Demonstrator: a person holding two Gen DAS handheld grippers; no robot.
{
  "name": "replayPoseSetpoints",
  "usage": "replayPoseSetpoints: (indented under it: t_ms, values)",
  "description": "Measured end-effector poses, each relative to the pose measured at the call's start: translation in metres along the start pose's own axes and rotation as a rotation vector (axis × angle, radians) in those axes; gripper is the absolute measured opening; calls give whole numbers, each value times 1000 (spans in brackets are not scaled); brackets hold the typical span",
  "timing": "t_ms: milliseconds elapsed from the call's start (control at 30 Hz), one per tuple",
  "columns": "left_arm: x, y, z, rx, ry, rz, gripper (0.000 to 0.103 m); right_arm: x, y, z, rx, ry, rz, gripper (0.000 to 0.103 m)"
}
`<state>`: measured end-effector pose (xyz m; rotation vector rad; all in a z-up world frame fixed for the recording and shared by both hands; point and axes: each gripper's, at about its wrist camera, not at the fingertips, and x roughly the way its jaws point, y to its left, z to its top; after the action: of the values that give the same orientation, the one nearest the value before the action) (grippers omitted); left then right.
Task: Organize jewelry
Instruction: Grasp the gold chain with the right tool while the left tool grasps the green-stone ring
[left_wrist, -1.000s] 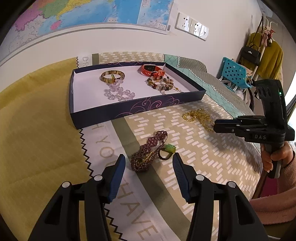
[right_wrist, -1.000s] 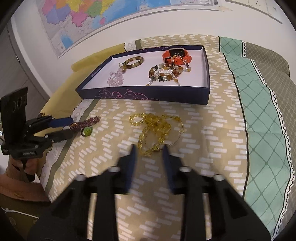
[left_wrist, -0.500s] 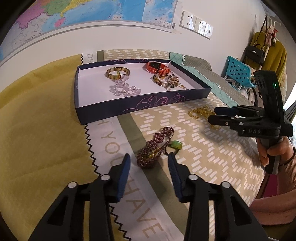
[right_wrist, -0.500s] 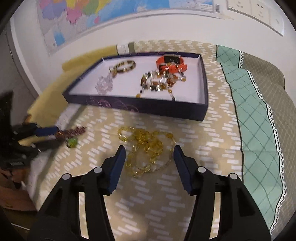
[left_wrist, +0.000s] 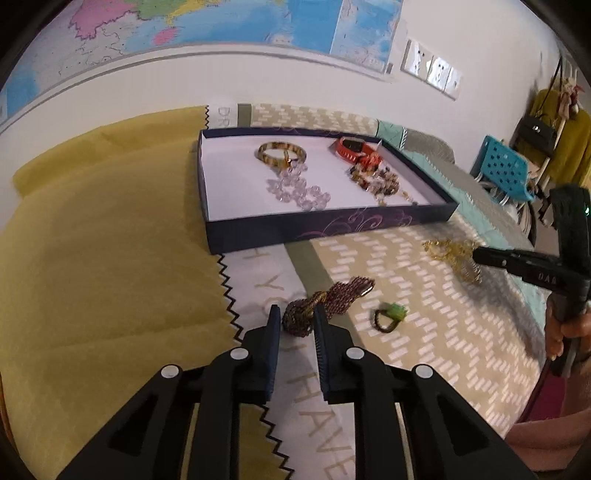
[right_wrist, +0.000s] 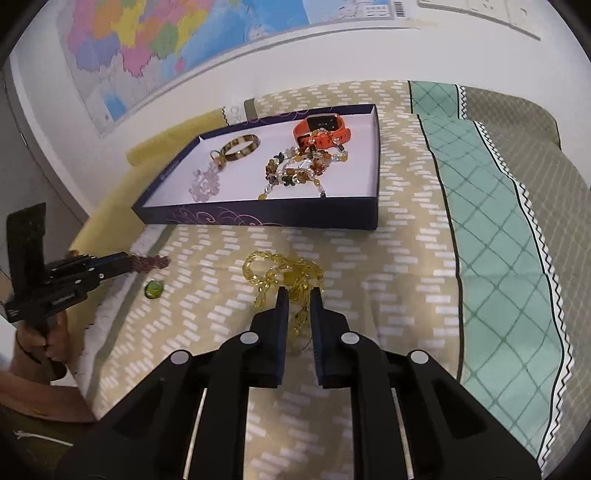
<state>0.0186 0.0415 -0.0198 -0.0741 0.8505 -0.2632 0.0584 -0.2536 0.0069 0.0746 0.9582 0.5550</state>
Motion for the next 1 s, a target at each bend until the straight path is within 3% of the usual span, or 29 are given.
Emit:
replayPoseSetpoints:
  t_ms: [67,167,200,233,267,433,567,667,833,900,1000]
  values:
    - [-6,-7,0,31,-19,-37,18,-2,-1,-2,10,3,32,12]
    - [-11,-27,-2,101,-31,-106,23,0,-1,-4,13,7,9,16]
    - [-12,-32,-3,119,-31,-118,25,1,-1,-4,15,5,-4,26]
    - [-11,-37,-3,135,-30,-131,28,2,-1,-4,15,2,-13,43]
    - [-10,-43,-4,153,-26,-143,30,2,-1,-4,10,-3,-24,48]
    - [1,-61,-6,202,8,-167,44,16,11,-1,-52,5,-67,60]
    - [16,-64,-6,200,51,-154,44,26,28,0,-129,18,-100,74]
    - [24,-64,-5,199,65,-140,44,31,36,-2,-181,27,-143,72]
    - [29,-69,-1,214,66,-110,43,30,34,-1,-181,16,-184,37]
    - [30,-72,-1,225,65,-94,42,28,30,-1,-166,12,-181,27]
    - [30,-71,0,228,59,-58,27,25,26,0,-151,10,-165,15]
